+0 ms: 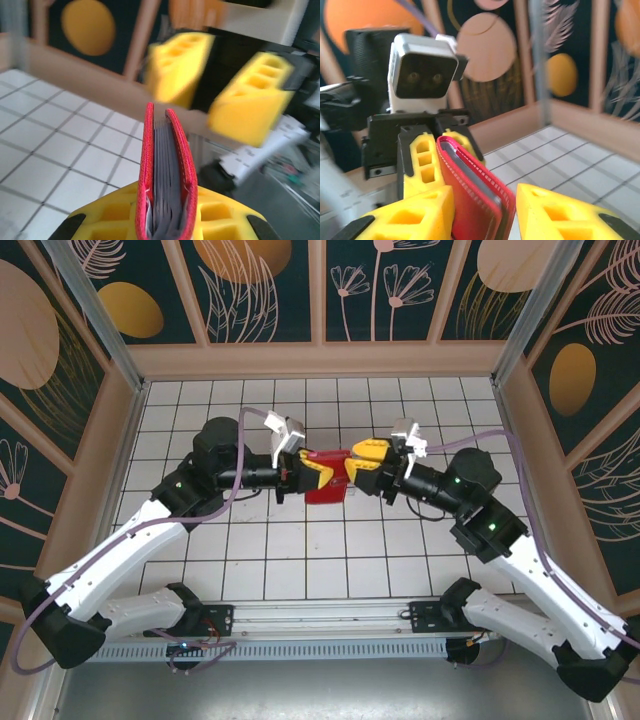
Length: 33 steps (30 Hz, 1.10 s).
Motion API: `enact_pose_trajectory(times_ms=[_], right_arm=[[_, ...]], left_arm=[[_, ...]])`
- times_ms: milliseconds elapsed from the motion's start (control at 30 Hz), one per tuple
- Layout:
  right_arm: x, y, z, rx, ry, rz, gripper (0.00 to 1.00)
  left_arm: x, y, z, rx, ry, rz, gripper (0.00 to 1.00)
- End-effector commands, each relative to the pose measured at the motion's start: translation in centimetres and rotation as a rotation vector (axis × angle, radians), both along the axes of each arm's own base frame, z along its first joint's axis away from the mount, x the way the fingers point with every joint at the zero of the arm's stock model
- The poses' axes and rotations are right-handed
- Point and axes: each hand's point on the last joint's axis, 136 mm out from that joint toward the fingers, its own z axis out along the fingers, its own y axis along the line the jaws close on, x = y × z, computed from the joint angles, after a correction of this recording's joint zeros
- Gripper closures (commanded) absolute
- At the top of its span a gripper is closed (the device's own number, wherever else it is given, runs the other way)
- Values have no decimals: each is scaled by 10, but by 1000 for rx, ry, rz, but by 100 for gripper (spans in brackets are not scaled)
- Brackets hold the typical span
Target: Take the credit cards out of the card holder
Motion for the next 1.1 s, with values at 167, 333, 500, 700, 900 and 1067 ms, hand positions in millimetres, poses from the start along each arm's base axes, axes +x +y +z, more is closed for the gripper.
enact_pose_trajectory(times_ms=[167, 333, 500, 700, 900, 1067], right_arm=[[34, 0, -31, -111, -211, -227, 57], [34, 17, -42, -131, -255, -226, 44], [42, 21, -33, -79, -257, -267, 36], [52, 25, -31, -61, -242, -300, 33], [58, 31, -34, -76, -235, -312, 33], [71, 17, -29, -75, -240, -428, 32]], left_arm=[[55, 18, 15, -113, 56, 358, 100], [57, 18, 20, -159, 61, 364, 100], [57, 16, 16, -144, 66, 356, 100], [52, 12, 16, -140, 64, 316, 100], [47, 9, 18, -138, 54, 279, 100], [41, 3, 15, -121, 64, 224, 100]])
